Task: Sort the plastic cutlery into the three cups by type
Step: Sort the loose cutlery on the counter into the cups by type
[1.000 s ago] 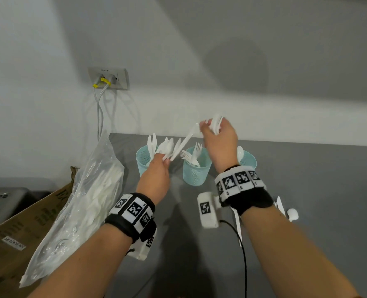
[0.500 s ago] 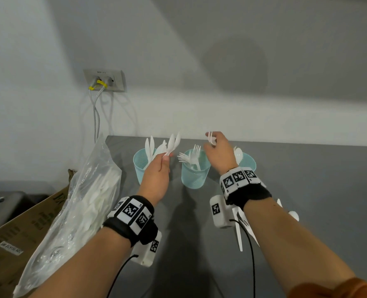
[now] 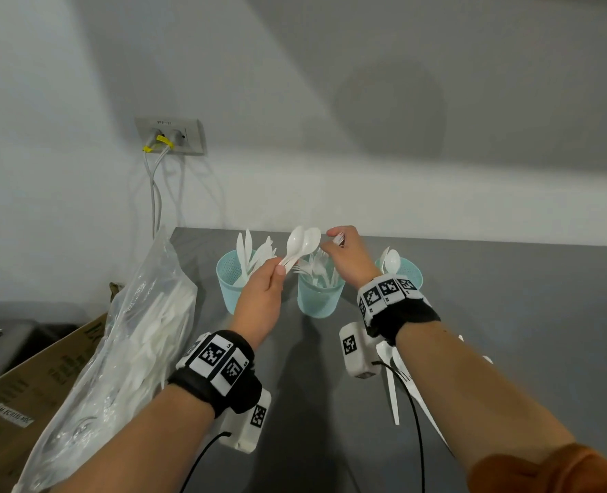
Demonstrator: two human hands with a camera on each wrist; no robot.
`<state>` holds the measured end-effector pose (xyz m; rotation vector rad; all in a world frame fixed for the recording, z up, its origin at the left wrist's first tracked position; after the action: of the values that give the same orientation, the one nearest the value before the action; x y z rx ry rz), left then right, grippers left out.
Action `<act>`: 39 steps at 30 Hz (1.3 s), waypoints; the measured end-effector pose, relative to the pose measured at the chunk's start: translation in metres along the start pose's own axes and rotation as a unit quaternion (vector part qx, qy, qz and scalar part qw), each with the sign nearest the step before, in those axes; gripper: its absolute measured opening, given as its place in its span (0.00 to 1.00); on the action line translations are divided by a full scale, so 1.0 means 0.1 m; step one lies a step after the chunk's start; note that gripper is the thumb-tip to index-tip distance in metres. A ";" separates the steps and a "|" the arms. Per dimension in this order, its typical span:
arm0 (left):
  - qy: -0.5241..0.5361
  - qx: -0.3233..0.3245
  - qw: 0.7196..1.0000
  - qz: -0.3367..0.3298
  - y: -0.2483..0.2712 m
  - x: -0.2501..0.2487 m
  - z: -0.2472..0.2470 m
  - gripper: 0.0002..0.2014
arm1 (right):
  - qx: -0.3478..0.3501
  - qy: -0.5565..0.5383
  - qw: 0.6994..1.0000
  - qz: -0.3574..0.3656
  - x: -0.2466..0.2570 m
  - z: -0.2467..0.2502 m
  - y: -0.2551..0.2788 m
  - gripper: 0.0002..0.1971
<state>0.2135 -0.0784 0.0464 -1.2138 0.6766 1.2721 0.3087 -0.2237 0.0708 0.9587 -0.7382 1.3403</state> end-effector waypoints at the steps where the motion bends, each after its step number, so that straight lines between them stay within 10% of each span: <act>1: -0.004 -0.001 1.000 -0.003 0.00 -0.02 -0.01 0.11 | -0.005 -0.003 1.000 0.000 0.00 0.02 0.04 0.14; 5: 0.054 -0.038 0.997 0.047 -0.01 -0.12 -0.10 0.11 | -0.073 0.029 0.996 0.047 -0.01 0.12 0.21 0.15; 13: 0.105 0.011 0.990 0.089 -0.04 -0.23 -0.50 0.14 | 0.095 -0.096 0.991 -0.006 -0.04 0.27 0.58 0.17; 27: -0.045 0.159 0.976 0.140 0.02 -0.19 -1.01 0.13 | -0.156 0.004 0.985 0.069 -0.17 1.13 0.18 0.10; 39: -0.155 0.311 0.922 0.172 0.43 -0.07 -1.45 0.13 | -0.211 -0.060 0.976 -0.011 -0.68 1.18 -0.08 0.20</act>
<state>0.2039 -0.2219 -0.0021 -0.3696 0.9880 1.3484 0.3197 -0.3593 0.0624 0.7069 -1.0523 1.0523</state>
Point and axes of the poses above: each hand's wrist, its own y-axis away from the middle knuckle, its own z-axis out of the back of the hand, x = y × z, the point moved 1 cm from there along -y, towards the middle knuckle, and after that the axes turned 8 degrees about -z, right-handed, at the moved point
